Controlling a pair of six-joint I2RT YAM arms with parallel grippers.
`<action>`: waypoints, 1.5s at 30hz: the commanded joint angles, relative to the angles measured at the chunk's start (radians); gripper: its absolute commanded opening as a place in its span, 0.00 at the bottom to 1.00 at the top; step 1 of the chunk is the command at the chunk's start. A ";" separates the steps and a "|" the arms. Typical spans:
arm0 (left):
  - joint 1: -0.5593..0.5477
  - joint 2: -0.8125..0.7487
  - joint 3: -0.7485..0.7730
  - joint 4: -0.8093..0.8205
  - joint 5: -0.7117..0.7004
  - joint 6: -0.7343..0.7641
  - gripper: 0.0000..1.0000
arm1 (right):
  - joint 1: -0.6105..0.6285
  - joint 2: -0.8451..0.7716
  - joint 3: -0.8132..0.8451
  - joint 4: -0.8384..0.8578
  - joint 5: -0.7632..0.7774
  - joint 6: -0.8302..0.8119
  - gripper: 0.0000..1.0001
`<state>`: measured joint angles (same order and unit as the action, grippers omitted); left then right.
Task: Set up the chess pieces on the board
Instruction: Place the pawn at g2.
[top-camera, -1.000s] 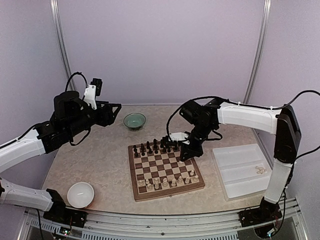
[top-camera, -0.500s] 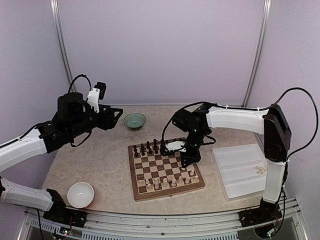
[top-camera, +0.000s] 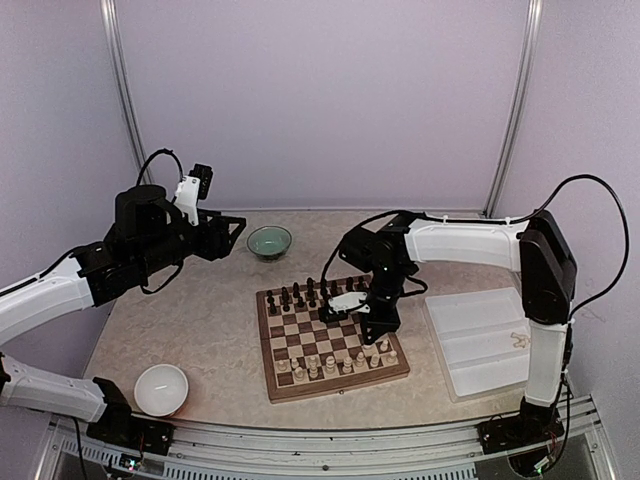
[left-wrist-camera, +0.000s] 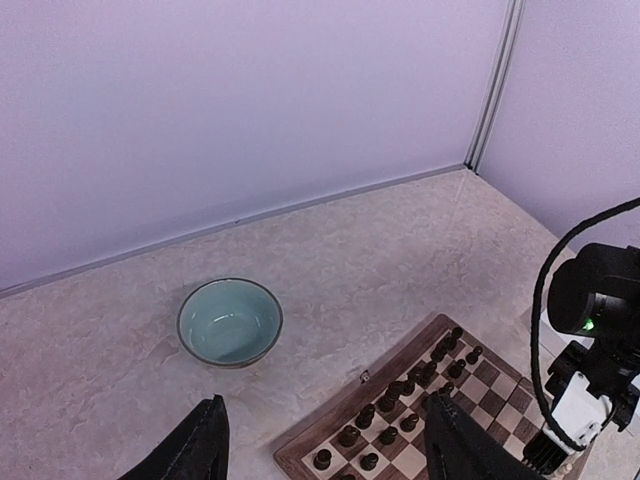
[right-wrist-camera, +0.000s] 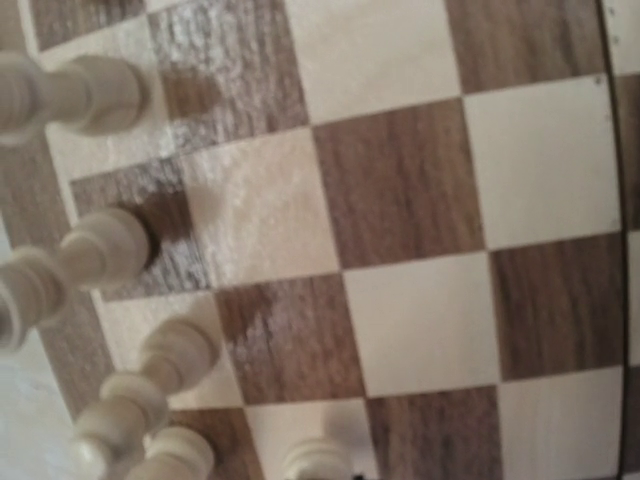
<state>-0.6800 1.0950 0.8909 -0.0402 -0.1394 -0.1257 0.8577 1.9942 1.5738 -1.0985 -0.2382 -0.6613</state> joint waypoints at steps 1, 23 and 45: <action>0.001 -0.004 0.025 -0.009 0.000 0.009 0.66 | 0.014 0.017 0.001 -0.023 0.004 -0.006 0.01; 0.000 0.014 0.026 -0.014 -0.001 0.009 0.66 | 0.018 0.040 -0.024 -0.023 0.008 -0.007 0.03; -0.001 0.026 0.028 -0.018 0.004 0.008 0.66 | 0.020 0.023 0.001 -0.027 -0.040 0.002 0.20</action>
<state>-0.6804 1.1168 0.8909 -0.0463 -0.1390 -0.1257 0.8639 2.0106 1.5604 -1.1103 -0.2539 -0.6613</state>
